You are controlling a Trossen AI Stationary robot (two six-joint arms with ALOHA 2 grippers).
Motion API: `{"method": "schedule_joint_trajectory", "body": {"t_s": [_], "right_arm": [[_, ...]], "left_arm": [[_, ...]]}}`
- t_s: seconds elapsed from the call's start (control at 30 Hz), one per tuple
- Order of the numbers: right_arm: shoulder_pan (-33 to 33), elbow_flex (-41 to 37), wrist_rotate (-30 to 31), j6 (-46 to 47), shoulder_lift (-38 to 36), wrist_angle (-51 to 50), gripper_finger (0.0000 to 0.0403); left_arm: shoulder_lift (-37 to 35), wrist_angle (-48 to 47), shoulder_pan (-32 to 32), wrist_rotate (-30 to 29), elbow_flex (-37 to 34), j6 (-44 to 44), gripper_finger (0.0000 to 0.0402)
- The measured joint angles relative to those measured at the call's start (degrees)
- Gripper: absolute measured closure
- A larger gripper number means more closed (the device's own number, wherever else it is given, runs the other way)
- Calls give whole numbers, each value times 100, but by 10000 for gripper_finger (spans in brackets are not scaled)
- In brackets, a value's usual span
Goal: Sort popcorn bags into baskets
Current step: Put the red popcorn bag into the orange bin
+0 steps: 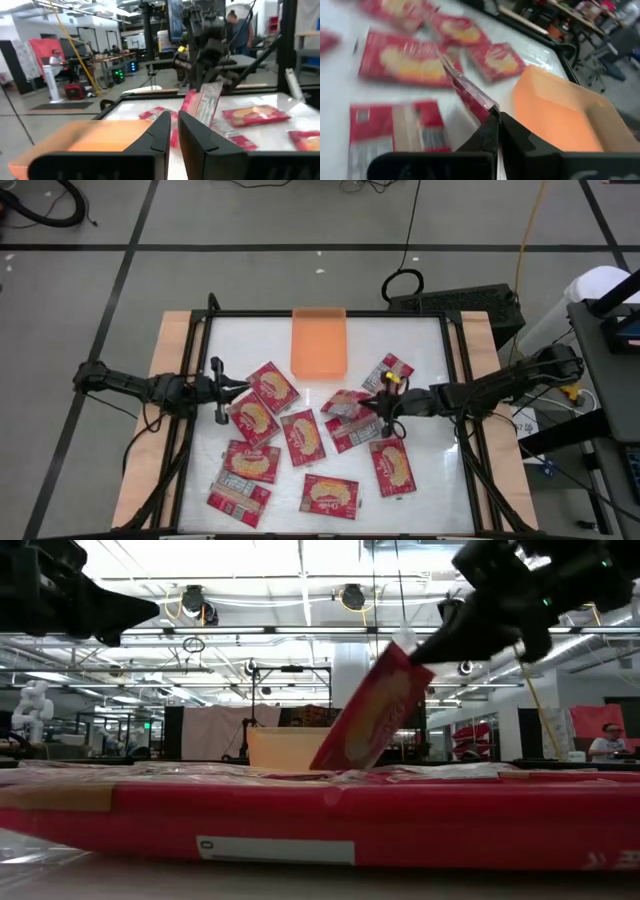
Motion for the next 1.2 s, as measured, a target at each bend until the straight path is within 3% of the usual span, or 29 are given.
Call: {"method": "schedule_joint_trajectory", "body": {"t_s": [0.17, 0.43, 0.6, 0.8, 1.03, 1.2], "right_arm": [[-240, 62, -8, 789, -13, 478, 402], [-691, 62, -15, 1258, -13, 993, 403], [-922, 62, -11, 1373, -13, 1060, 403], [-981, 62, -10, 1354, -11, 1062, 403], [-976, 62, -10, 1681, -11, 1332, 403], [-976, 60, -6, 1655, -11, 1306, 403]], "left_arm": [[919, 1268, -2, -13, 0, 298, 306], [2926, 2933, 0, -12, 219, 292, 191], [4208, 2964, 15, -389, 1099, 176, 147], [5631, 2943, 378, -494, 2213, -297, 127], [7098, 2791, 738, 225, 3388, -722, 109], [7932, 2749, 937, 281, 4128, -719, 80]]}}
